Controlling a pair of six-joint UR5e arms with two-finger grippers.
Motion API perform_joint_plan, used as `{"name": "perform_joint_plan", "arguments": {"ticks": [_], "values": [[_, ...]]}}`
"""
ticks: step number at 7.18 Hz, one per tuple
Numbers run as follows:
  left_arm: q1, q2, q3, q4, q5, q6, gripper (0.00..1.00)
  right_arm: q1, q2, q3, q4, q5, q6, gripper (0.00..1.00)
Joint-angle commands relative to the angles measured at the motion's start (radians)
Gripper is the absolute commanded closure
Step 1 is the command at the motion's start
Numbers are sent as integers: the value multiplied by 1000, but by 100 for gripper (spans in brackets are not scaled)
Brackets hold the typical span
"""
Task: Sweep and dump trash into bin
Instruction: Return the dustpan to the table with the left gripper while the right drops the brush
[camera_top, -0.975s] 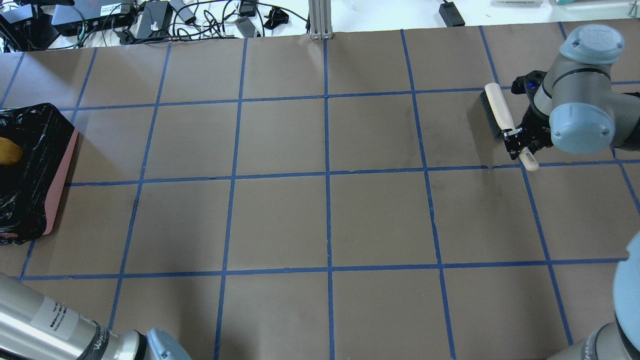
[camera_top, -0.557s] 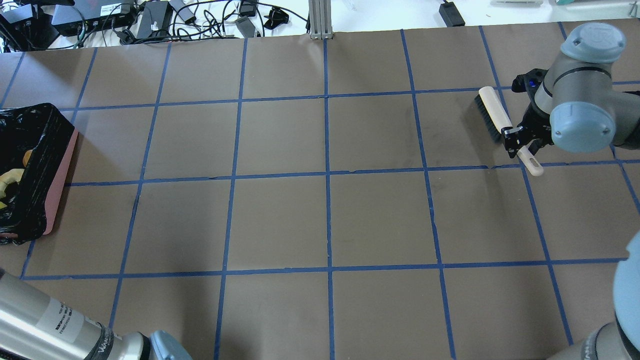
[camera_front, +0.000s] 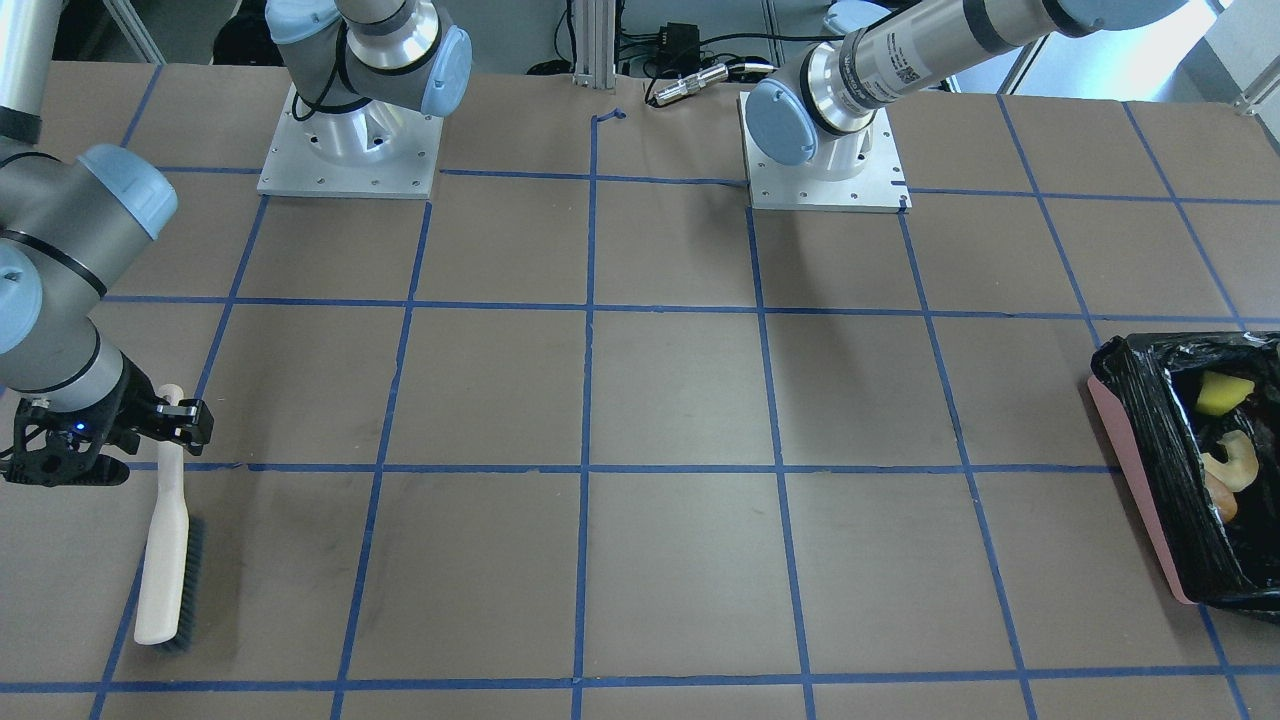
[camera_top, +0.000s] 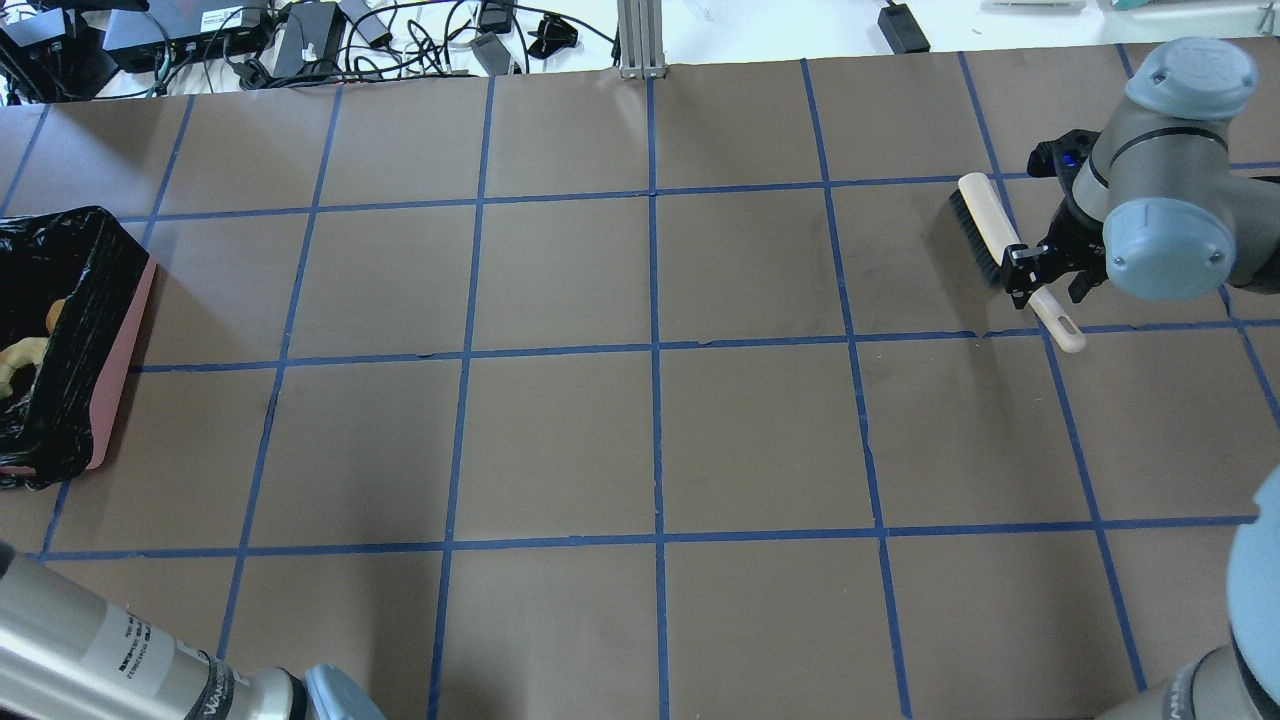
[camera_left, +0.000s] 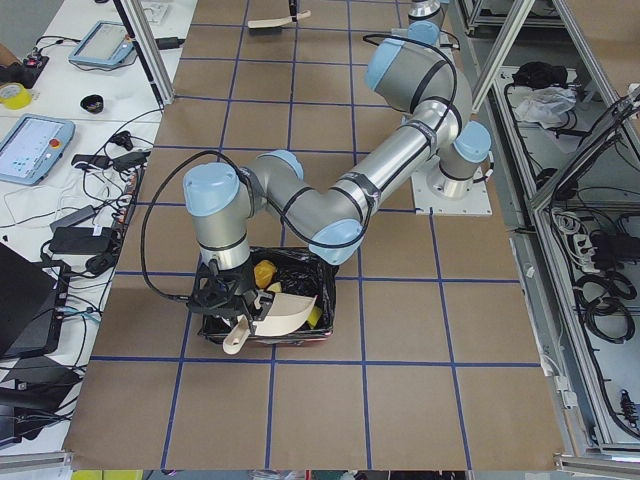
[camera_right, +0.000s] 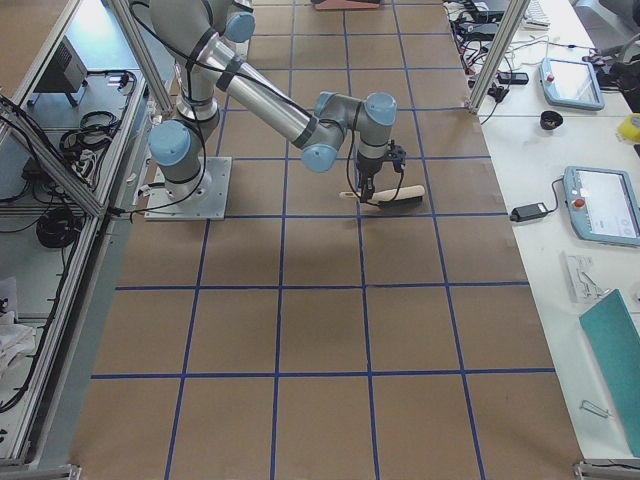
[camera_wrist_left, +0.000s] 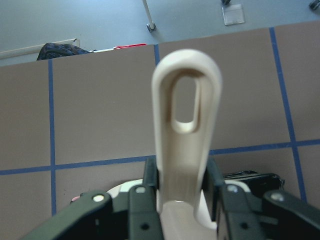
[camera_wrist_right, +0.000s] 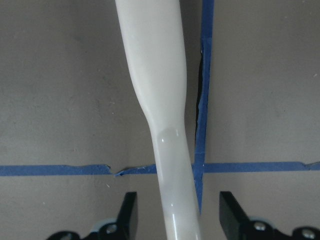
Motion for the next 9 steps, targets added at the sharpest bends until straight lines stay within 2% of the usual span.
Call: {"name": "perform_joint_plan", "arguments": {"ticks": [1,3,4,6,7,9], "values": [[-19,45,1,-97,-93,7,100,0,-46,-20,16,-1,0,0],[-112,79,-6,-258,-115,5,100,5,-131,-32,77,19,6,0],[-166,84,-14,-283,-130,-7,100,5,-159,-58,155,53,43,0],[-270,84,-72,-299,-153,-24,100,46,-175,-221,367,71,126,0],[-312,82,-89,-299,-211,-79,100,93,-178,-301,445,70,149,0],[-398,58,-89,-300,-266,-255,100,220,-179,-374,477,58,190,0]]}}
